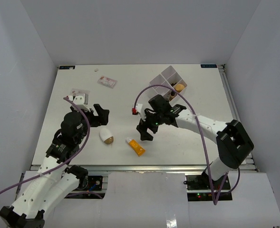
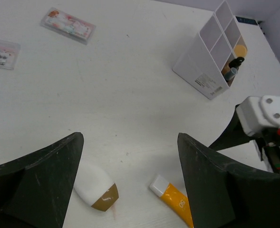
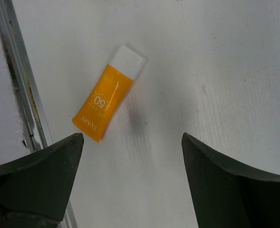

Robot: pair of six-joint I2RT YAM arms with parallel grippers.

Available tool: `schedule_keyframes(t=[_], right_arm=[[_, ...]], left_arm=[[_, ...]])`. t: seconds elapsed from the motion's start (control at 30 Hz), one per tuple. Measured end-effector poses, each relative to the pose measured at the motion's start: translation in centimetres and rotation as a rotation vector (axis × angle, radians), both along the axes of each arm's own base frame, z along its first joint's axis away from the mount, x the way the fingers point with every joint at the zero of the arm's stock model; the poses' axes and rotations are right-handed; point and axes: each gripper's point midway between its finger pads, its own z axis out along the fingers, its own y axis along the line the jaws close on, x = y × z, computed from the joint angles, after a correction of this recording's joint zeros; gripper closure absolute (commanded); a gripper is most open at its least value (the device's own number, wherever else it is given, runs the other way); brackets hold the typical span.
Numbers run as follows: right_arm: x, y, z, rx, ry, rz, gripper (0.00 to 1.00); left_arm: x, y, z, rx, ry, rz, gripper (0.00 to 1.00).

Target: Organize the makeup

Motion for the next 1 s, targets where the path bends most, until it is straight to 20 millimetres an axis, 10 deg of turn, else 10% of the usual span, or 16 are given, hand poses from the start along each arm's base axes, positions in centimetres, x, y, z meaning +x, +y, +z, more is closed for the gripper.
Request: schedule_keyframes(t=[0.6,1.0], right_arm=[[0.4,6.0,-6.8,-0.262,-0.018,-0.347,0.1],[-2.6,8.3,-6.8,-0.304,-0.071,-0.292,0.05]], left_arm=[[-1.4,4.5,3.6,-0.078,-0.154,0.206,0.1],[-2.0,5.5,4.7,-0.108,-0.197,0.248,0.11]])
